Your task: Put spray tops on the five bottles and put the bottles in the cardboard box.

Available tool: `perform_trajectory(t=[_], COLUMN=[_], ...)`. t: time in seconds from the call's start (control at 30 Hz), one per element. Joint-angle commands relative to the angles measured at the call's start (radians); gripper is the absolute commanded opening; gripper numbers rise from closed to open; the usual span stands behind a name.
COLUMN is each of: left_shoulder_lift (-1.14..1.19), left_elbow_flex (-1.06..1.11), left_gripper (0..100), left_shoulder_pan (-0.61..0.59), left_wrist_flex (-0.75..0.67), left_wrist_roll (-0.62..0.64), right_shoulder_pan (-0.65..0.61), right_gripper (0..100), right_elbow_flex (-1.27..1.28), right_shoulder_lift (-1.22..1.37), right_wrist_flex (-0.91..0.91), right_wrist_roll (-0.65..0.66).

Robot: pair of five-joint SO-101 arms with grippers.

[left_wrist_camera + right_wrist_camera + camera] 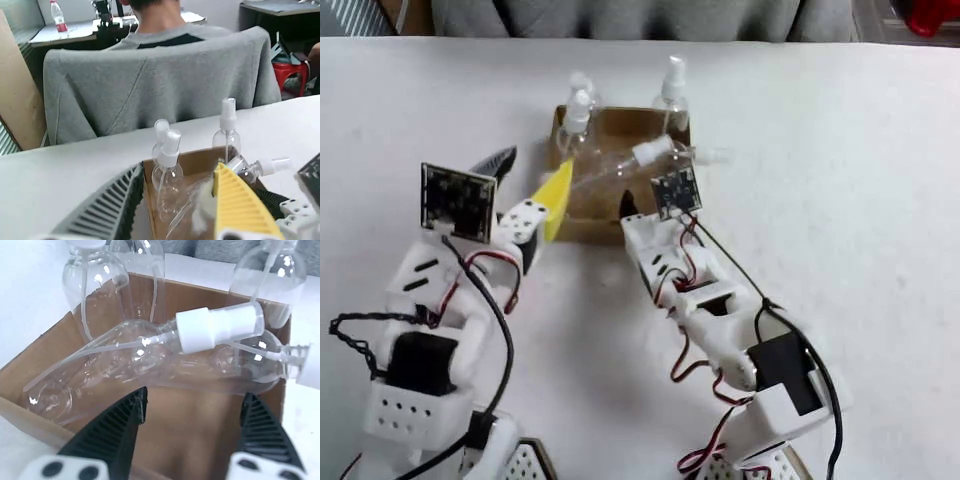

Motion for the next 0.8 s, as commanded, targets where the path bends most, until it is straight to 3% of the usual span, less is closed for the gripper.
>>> perform_trajectory(t=[0.0, 0.2, 0.47, 0.77], left_shoulder_lift=[-0.024, -0.024, -0.018, -0.016], left_elbow_flex=[0.049, 0.167, 0.319, 0.362], left_gripper=[22, 22, 22, 22], left_shoulder_pan=[-0.028, -0.021, -0.027, -0.028], left_wrist_flex=[0.006, -0.011, -0.198, -0.259], left_wrist_roll=[0.037, 0.124, 0.147, 0.147], right_shoulder_pan=[0.004, 0.007, 0.015, 0.015], right_gripper=[25.5, 25.5, 25.5, 25.5], right_elbow_flex=[-0.008, -0.006, -0.005, -0.005], right_shoulder_lift=[-0.028, -0.028, -0.048, -0.277], right_wrist_flex=[-0.018, -0.016, -0.012, 0.283], right_wrist_roll=[0.012, 0.066, 0.081, 0.077])
